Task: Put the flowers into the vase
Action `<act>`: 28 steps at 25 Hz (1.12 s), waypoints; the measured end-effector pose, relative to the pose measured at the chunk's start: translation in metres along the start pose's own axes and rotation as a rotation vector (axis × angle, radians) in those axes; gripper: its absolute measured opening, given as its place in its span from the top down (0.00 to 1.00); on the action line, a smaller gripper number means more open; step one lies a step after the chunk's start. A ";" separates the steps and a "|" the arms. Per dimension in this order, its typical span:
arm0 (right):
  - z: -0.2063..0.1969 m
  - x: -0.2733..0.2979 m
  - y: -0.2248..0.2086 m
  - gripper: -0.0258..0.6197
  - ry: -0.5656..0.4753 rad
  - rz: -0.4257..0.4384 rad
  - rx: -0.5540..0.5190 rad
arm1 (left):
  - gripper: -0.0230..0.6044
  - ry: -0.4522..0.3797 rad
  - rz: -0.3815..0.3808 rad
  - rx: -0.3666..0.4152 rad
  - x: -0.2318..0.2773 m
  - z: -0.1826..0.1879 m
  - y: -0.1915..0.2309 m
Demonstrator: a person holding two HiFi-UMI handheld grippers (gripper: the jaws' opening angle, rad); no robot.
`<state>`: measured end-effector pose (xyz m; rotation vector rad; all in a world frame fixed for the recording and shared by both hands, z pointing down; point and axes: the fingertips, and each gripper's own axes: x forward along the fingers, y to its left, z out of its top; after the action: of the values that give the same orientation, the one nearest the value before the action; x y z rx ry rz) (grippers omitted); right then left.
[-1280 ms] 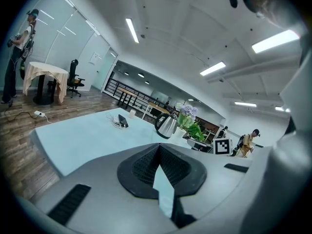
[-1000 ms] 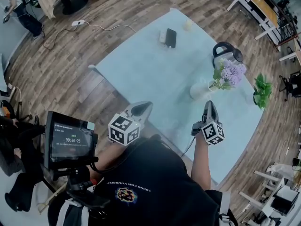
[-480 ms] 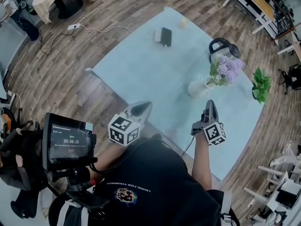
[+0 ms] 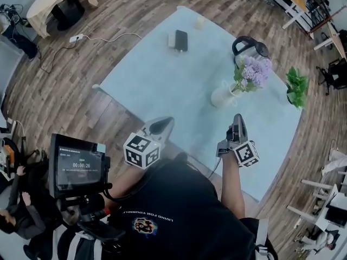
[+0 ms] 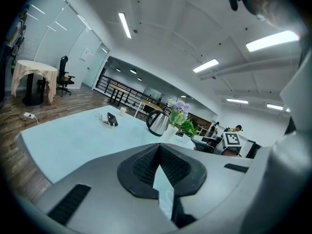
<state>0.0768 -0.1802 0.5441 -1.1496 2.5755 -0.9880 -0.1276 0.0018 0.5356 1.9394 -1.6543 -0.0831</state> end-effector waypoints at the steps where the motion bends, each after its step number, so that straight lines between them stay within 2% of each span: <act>1: -0.002 -0.003 0.002 0.93 0.002 0.001 0.010 | 0.95 0.001 -0.005 0.001 -0.001 0.000 -0.001; 6: -0.003 -0.008 0.005 0.93 0.006 0.008 0.038 | 0.95 0.012 -0.018 0.009 0.010 0.002 -0.004; 11: -0.010 -0.001 -0.010 0.93 0.020 0.024 0.153 | 0.95 0.041 -0.035 0.006 0.043 -0.006 -0.002; 18: -0.024 -0.041 -0.005 0.93 0.048 -0.081 0.307 | 0.95 0.055 -0.103 -0.250 0.044 -0.011 0.002; 23: -0.016 -0.069 0.008 0.93 0.026 -0.084 0.371 | 0.95 0.053 -0.160 -0.436 0.058 -0.002 -0.003; 28: 0.016 -0.089 0.024 0.93 -0.028 -0.050 0.334 | 0.95 0.072 -0.240 -0.482 0.068 0.016 -0.027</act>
<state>0.1305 -0.1135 0.5056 -1.1288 2.2542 -1.3392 -0.0951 -0.0655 0.5315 1.7286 -1.2090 -0.4556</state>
